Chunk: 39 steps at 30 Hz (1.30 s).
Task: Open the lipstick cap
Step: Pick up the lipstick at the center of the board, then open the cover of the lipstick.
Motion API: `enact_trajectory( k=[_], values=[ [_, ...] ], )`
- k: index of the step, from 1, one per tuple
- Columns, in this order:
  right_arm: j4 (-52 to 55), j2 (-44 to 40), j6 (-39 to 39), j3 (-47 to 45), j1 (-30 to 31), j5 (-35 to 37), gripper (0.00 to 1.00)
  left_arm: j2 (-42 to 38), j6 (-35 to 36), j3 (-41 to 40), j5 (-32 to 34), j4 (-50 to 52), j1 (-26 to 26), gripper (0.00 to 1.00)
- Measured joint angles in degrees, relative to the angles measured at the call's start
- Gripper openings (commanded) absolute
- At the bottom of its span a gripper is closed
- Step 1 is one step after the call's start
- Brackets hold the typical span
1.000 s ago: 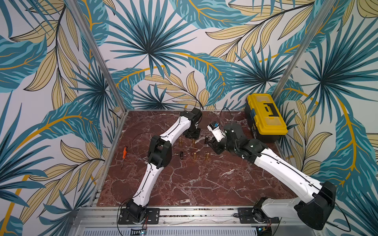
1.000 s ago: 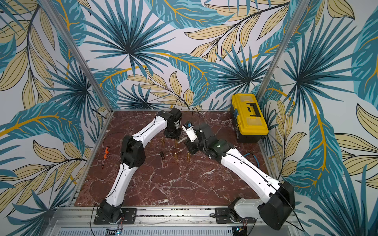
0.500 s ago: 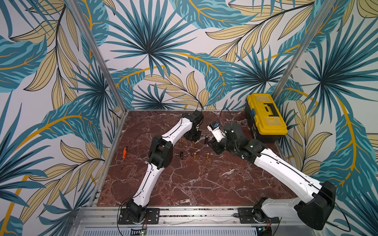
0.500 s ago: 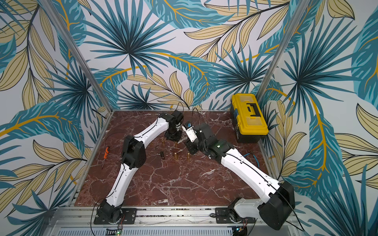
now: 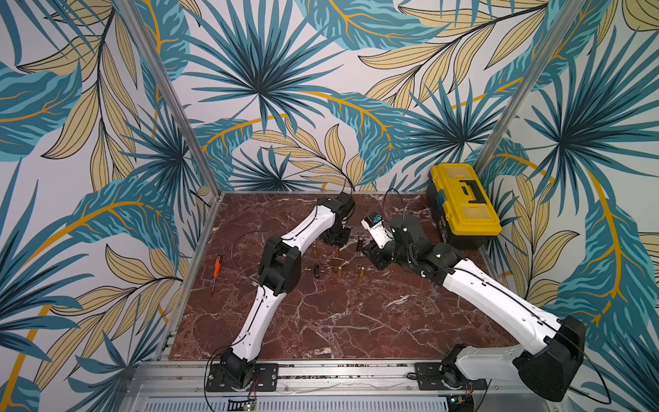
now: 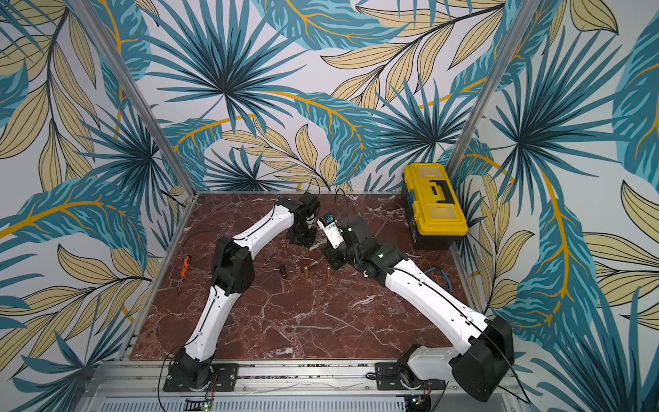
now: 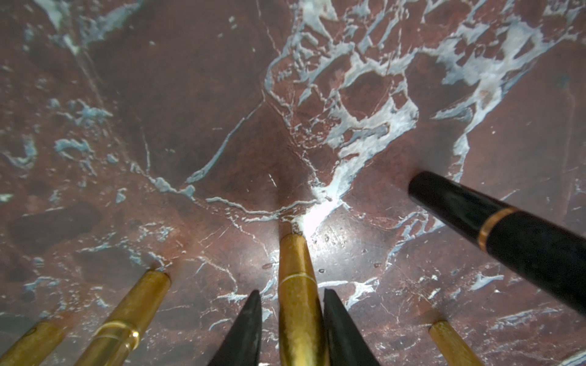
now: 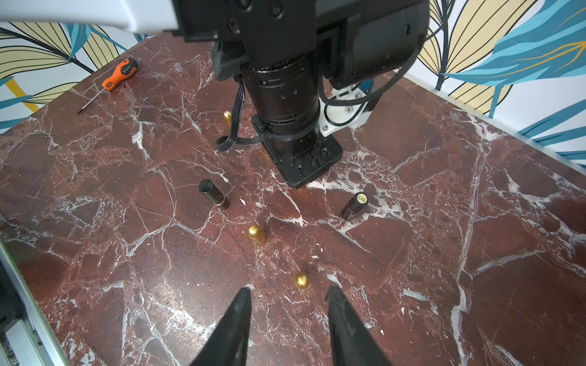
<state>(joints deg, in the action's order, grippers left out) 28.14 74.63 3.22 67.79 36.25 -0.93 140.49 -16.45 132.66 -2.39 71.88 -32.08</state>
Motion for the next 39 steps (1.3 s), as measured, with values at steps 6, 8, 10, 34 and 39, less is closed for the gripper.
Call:
enact_trajectory(
  k=[6, 8, 10, 34, 39],
  values=[
    [0.0, 0.0, 0.0, -0.04, 0.0, -0.02, 0.42, 0.0, 0.04, 0.0, 0.07, 0.0, -0.11, 0.3],
    [0.0, 0.0, 0.0, -0.07, 0.0, -0.02, 0.42, 0.0, 0.04, 0.0, 0.09, 0.0, -0.2, 0.26],
    [0.0, 0.0, -0.02, -0.11, 0.0, -0.02, 0.42, 0.0, 0.04, 0.0, 0.2, 0.0, -0.33, 0.2],
    [0.46, 1.27, 1.36, 1.6, 0.0, -4.63, 0.47, -30.27, -1.18, -8.04, -13.94, -0.07, 0.15, 0.1],
    [0.57, 2.19, 2.86, 3.74, 0.0, -6.21, 0.49, -35.8, -2.47, -11.23, -22.29, -0.04, 0.31, 0.1]
  ],
)
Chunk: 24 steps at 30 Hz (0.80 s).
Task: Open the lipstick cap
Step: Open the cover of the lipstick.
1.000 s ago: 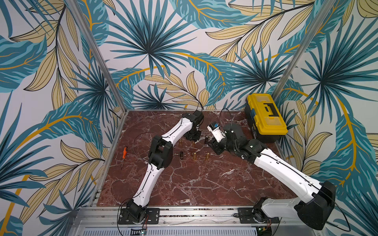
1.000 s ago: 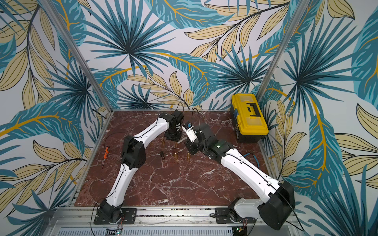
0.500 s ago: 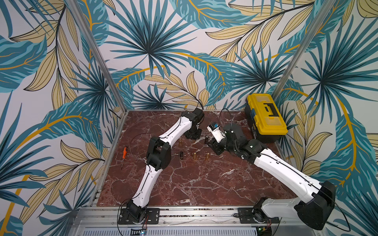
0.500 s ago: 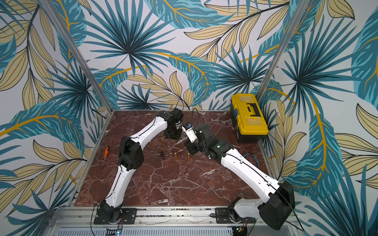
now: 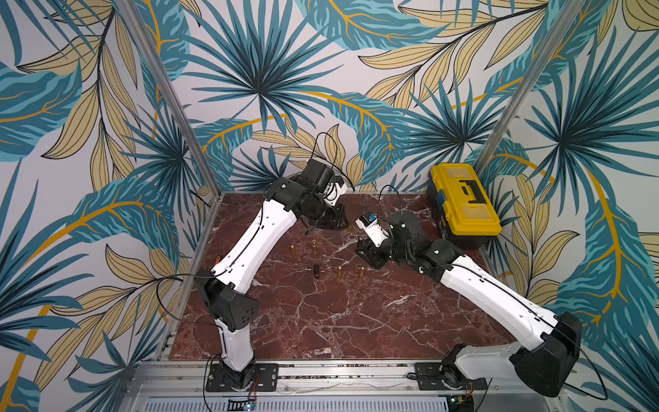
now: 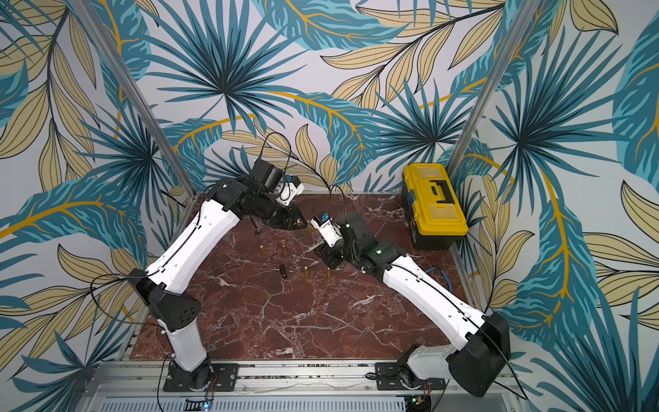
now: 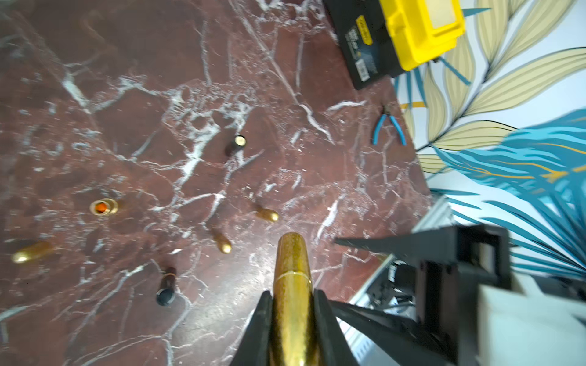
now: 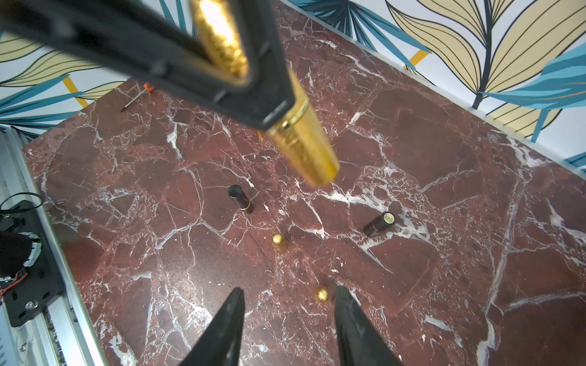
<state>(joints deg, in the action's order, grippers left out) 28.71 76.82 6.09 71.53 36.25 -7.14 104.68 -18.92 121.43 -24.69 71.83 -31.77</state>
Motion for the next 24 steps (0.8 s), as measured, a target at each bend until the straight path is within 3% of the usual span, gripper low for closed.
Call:
enact_trajectory(
  k=[7, 24],
  values=[
    [0.35, 1.2, 2.4, 4.35, 0.0, -1.29, 0.49, -0.42, -0.68, -5.11, -5.55, 0.28, 0.0, 0.1],
    [1.75, 4.2, 5.09, 5.9, 0.0, -2.58, 0.44, -0.44, -1.25, -5.25, -12.59, 0.22, 1.51, 0.11]
  ],
)
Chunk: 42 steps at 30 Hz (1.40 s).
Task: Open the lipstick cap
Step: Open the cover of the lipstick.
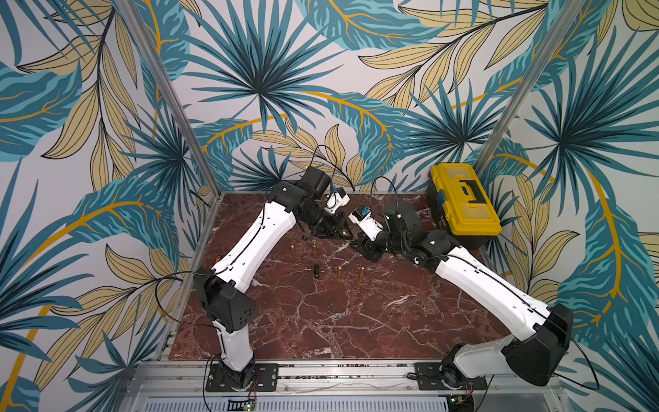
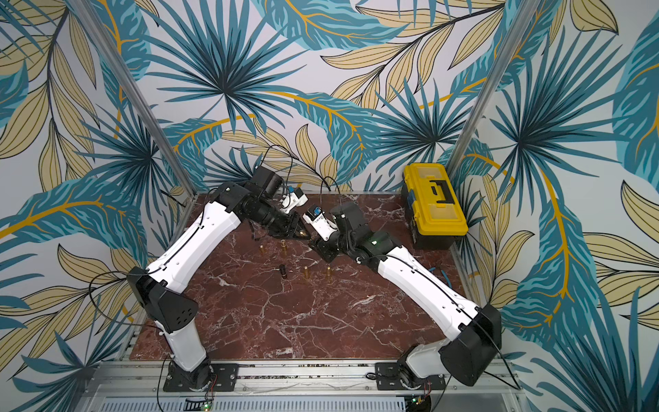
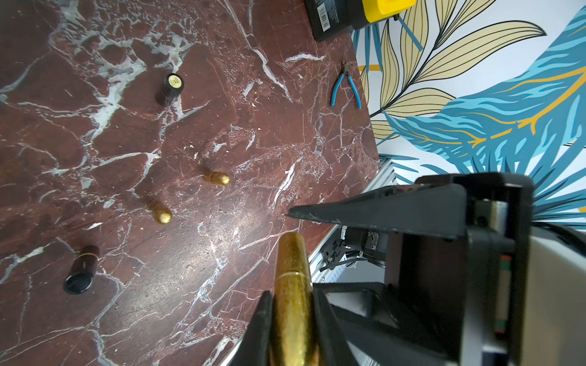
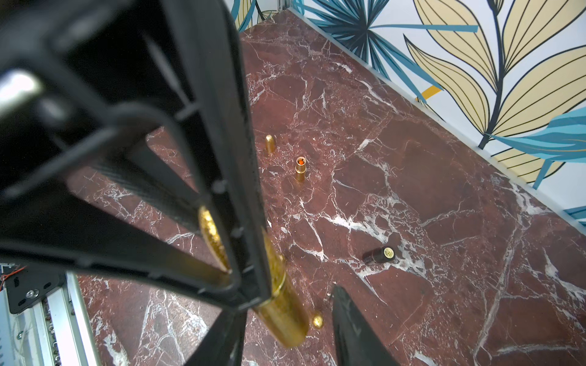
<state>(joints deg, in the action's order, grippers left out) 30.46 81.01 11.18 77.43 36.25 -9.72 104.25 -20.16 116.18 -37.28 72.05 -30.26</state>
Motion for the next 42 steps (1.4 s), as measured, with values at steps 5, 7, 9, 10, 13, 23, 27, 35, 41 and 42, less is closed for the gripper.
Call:
enact_trajectory(
  k=[5, 7, 9, 10, 13, 23, 27, 35, 41, 42],
  values=[
    [0.0, 1.2, 0.31, 0.0, 0.0, -0.09, 0.4, 0.0, 0.0, 0.0, -1.07, -0.02, 0.28, 0.11],
    [0.0, 1.33, 0.48, 0.0, 0.0, -0.22, 0.37, 0.0, 0.0, -0.09, -1.36, -0.07, 0.31, 0.11],
    [0.0, 1.33, 0.57, 0.0, 0.04, -0.44, 0.32, 0.0, 0.0, -0.28, -1.55, -0.28, 0.33, 0.1],
    [0.0, 1.33, 0.66, 0.0, 0.04, -0.57, 0.3, 0.0, 0.0, -0.35, -1.55, -0.33, 0.33, 0.1],
    [0.28, 1.33, 0.98, 0.0, 0.07, -0.68, 0.25, 0.0, -0.02, -0.35, -1.57, -0.68, 0.5, 0.06],
    [0.57, 1.36, 1.53, 0.0, 0.46, -1.53, 0.07, -0.04, -0.09, -0.31, -2.64, -1.09, 1.62, 0.0],
    [-0.15, 1.36, 1.49, 0.0, 0.5, -1.64, 0.04, -0.04, -0.02, -0.31, -3.58, -1.09, 2.4, 0.0],
    [-4.57, 1.33, 1.22, -0.96, 0.9, -1.9, 0.03, -0.04, 0.09, 0.35, -6.64, -0.2, 5.18, 0.0],
    [-7.54, 1.14, 1.14, -1.18, 1.14, -1.97, 0.01, -0.04, 0.24, 2.43, -7.13, 0.79, 6.16, 0.0],
    [-7.72, 1.07, 1.14, -1.18, 1.14, -1.95, 0.01, -0.04, 0.31, 2.64, -7.17, 0.92, 6.21, 0.0]
  ],
)
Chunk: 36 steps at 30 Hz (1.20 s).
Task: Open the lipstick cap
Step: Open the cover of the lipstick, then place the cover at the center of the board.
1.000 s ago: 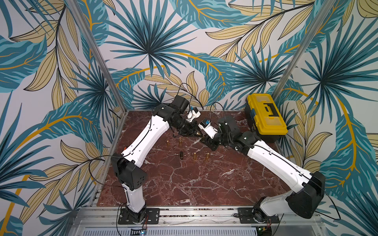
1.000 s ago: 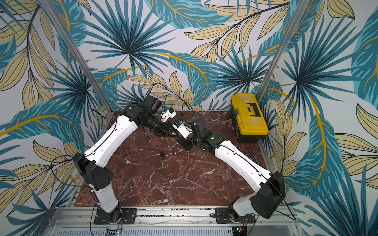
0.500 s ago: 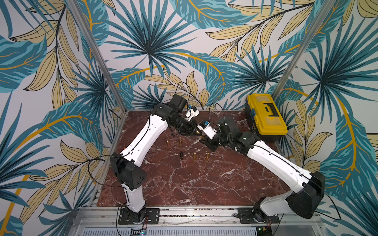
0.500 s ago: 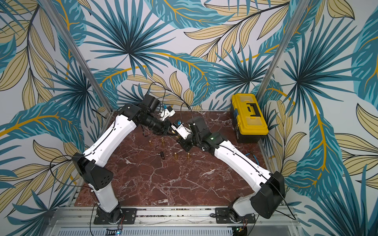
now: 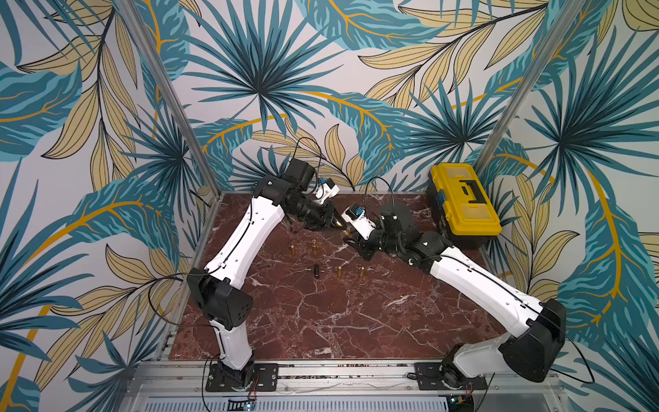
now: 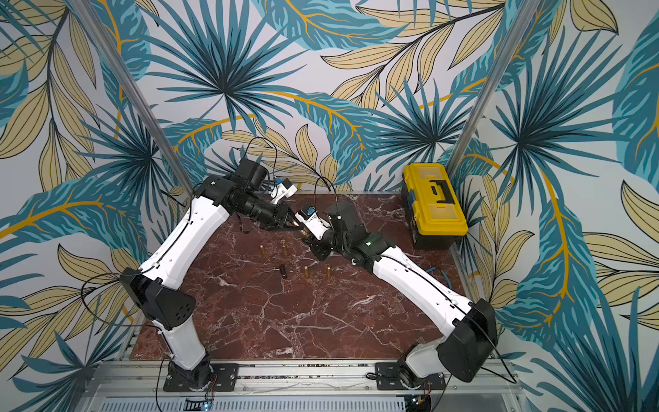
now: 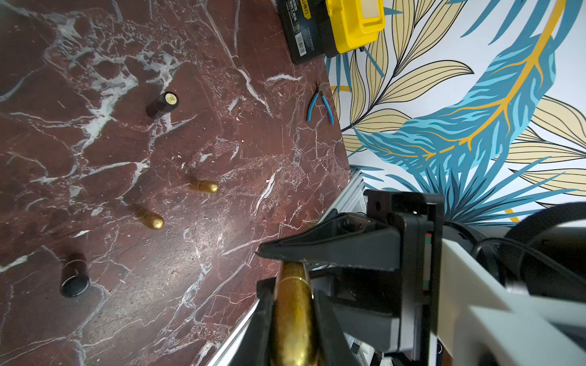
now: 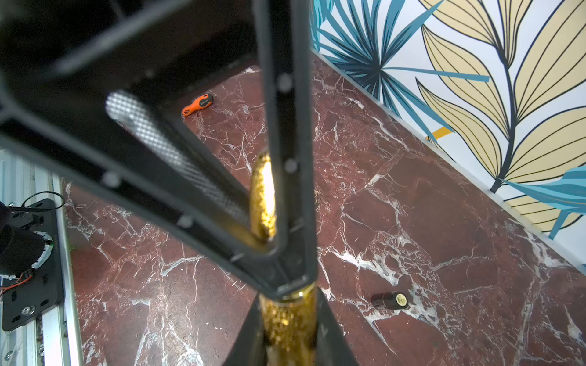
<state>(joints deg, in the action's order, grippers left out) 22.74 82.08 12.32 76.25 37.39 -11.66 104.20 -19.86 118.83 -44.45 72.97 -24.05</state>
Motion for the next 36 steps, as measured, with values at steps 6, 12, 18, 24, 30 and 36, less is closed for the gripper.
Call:
enact_trajectory(
  k=[6, 12, 18, 24, 30, 36],
  values=[
    [-0.39, 0.0, 0.11, 0.02, 0.24, 0.04, 0.01, 0.07, 1.4, 0.39, -1.18, 0.57, 0.76, 0.0],
    [6.8, -0.09, 0.15, -0.46, 0.13, 2.67, 0.0, 0.7, 3.3, 4.02, 0.15, 0.83, 4.35, 0.0],
    [10.82, -0.24, 0.09, -0.94, 0.2, 4.72, 0.0, 0.85, 4.52, 5.84, 3.23, 0.42, 7.5, 0.0],
    [10.82, -1.2, -0.92, -1.25, 0.22, 6.08, 0.0, 5.44, 5.97, 7.26, 19.23, 0.42, 3.02, 0.03],
    [10.82, -3.54, -1.84, -1.25, 0.2, 7.23, 0.0, 18.64, 6.62, 14.67, 31.71, 0.02, -3.48, 0.06],
    [10.99, -7.32, -2.51, -1.25, 0.2, 8.26, 0.01, 30.64, 6.6, 21.0, 39.36, -0.11, -4.57, 0.05]
  ],
)
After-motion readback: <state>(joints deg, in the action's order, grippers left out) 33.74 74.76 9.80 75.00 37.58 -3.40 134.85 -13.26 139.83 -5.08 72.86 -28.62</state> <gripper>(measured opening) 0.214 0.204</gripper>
